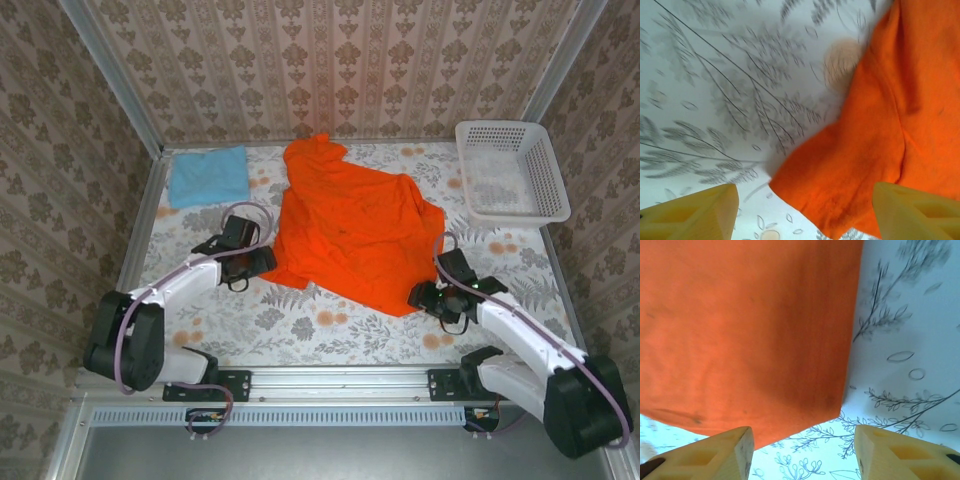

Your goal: Fold and stack the t-shirts

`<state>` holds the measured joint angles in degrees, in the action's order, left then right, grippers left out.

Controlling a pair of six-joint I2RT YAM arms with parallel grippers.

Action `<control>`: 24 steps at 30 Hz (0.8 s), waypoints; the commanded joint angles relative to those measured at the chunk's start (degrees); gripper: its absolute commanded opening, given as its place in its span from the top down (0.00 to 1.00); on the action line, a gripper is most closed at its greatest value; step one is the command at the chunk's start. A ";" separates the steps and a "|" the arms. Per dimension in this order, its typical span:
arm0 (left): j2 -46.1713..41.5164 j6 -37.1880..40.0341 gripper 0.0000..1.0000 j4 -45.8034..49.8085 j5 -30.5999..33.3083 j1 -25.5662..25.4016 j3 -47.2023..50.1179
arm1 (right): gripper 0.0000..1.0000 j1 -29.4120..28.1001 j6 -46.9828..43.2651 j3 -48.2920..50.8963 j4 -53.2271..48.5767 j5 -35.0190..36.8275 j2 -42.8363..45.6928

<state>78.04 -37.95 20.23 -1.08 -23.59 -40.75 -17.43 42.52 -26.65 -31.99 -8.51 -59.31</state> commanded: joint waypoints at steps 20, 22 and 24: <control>12.38 -1.66 1.00 5.80 -19.62 3.56 -21.65 | 1.00 5.17 10.63 -20.43 -4.03 -4.62 -10.60; 10.32 0.42 1.00 7.72 -16.81 3.47 -26.72 | 1.00 6.22 10.33 -25.77 -6.26 -4.07 -11.32; 8.72 2.63 1.00 8.17 -14.92 3.33 -32.38 | 1.00 7.86 9.36 -31.37 -5.18 -5.49 -11.57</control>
<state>91.29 -38.50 26.70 -18.76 -19.90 -65.80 -11.20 51.29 -51.79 -35.03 -11.81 -71.24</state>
